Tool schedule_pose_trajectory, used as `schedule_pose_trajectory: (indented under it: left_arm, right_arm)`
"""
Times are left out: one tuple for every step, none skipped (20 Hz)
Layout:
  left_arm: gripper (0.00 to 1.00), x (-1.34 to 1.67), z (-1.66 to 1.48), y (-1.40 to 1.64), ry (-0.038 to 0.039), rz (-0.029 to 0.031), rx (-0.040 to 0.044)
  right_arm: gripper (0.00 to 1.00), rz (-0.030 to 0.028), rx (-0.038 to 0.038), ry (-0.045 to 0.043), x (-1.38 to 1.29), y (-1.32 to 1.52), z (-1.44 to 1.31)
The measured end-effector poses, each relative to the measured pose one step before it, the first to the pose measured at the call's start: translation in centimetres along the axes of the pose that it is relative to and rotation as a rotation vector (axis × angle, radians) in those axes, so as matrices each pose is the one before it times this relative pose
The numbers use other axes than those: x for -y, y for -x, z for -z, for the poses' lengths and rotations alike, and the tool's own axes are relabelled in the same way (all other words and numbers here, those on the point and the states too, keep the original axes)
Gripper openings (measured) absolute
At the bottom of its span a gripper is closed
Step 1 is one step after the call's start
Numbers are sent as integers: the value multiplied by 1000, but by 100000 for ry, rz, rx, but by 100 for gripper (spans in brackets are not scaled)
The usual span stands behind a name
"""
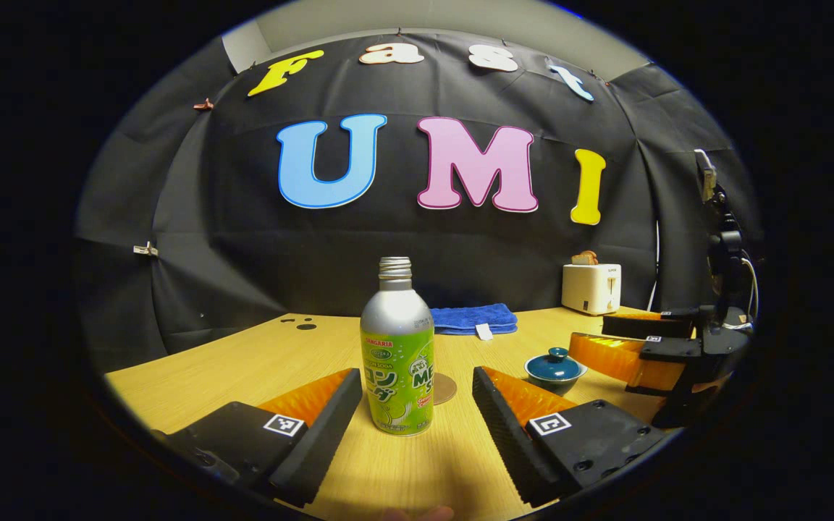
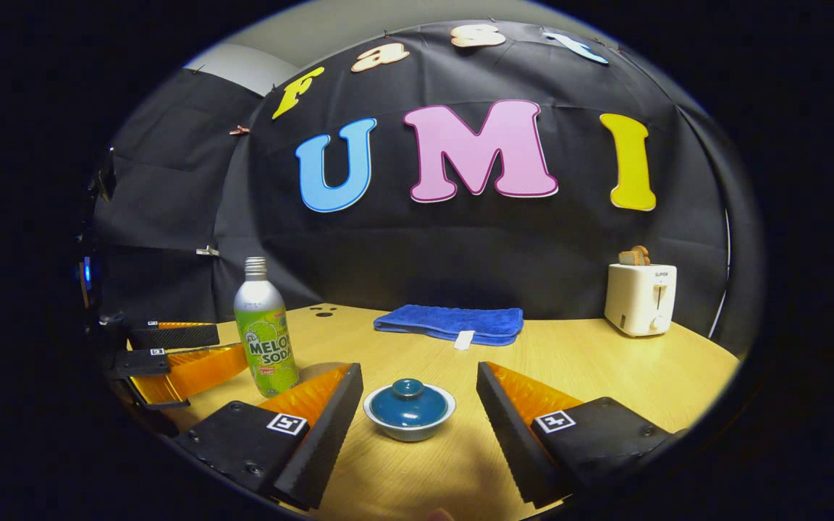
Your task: Open the teacup lid with one hand, grasp the water bottle and pour water into the teacup with the other hand; after pouring, place the water bottle on the coaster and then close the teacup lid.
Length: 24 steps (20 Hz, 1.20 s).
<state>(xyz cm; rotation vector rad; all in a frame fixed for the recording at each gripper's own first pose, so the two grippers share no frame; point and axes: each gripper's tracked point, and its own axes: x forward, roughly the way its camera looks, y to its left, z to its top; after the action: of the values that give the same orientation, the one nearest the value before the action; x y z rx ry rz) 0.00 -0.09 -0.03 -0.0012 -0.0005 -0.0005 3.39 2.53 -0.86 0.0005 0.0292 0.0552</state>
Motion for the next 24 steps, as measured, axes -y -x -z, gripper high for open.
schedule_pose_trajectory:
  left_arm:
    - [97, 21, -33, -41, -3, -17, 12]
    - [97, -14, 44, -18, -21, 29, 20]
    - [97, 3, -100, 69, 14, -8, 2]
    - [97, -4, 87, -59, -8, -1, 13]
    - [97, 15, 38, 39, 10, 10, 9]
    - [97, 0, -39, 5, 8, -9, -26]
    - [97, -3, 54, -59, 3, 19, 23]
    - [97, 1, -27, 21, 17, 11, -12]
    - [97, 11, 17, 1, 3, 25, 33]
    - [97, 1, -48, 3, 3, -11, -16]
    - [97, -2, -22, -21, 8, -5, 31]
    - [97, 13, 41, 4, -4, 2, 7]
    - [97, 0, -29, -1, -20, -17, 7]
    - [97, 7, 31, 28, 12, -1, 22]
    - [97, 7, 72, -60, -9, -7, -24]
    - [97, 5, -67, 12, -3, 8, -5]
    - [97, 13, 69, 27, 13, 4, 6]
    - [97, -6, -68, -18, 14, 3, 20]
    - [97, 4, 49, -6, -11, 4, -16]
    - [97, -6, -40, -12, 23, 1, 12]
    - [97, 25, 54, -6, -15, 10, 3]
    - [97, -8, -77, 41, 0, -5, 5]
    - [97, -4, 86, -24, 20, -11, 5]
    - [97, 15, -46, -4, -30, 11, 6]
  right_arm:
    - [98, 63, -1837, 20, -48, -488, 322]
    - [98, 528, -2321, -30, 94, -433, 363]
    - [98, 268, -2277, -89, 47, -329, 300]
    - [97, 255, -1947, 82, 4, -455, 240]
    - [95, 74, -2322, 245, -39, -462, 307]
    - [88, -269, -1636, 390, -81, -356, 262]
    - [84, -199, -1514, 422, -40, -382, 87]
    - [77, 109, -1742, 270, 18, -378, 229]
    - [73, 209, -1603, -24, 29, -153, 212]
    - [68, -169, -1270, -341, -20, -284, 155]
    - [61, -606, -28, -391, -146, -167, -65]
    - [60, -538, 227, 167, -135, -19, -56]
    - [59, -475, 62, 551, -138, -150, 6]
    - [46, -449, -212, 787, -172, -12, 69]
    - [47, -719, 5, 591, -171, 36, -26]
    - [43, -289, 130, 586, -137, 41, -54]
    - [34, 136, 45, 436, 15, 79, 4]
    - [28, -62, -69, 96, 64, -69, 26]
    - [34, -308, 151, 50, -95, -32, 137]
    - [31, -686, 533, -85, -88, 114, -144]
    - [31, -400, 821, -76, 23, 123, -155]
    - [31, -166, 899, -146, 13, 110, -135]
    - [31, -83, 1015, -208, 31, 157, -122]
    - [31, 77, 913, -310, 66, 100, -147]
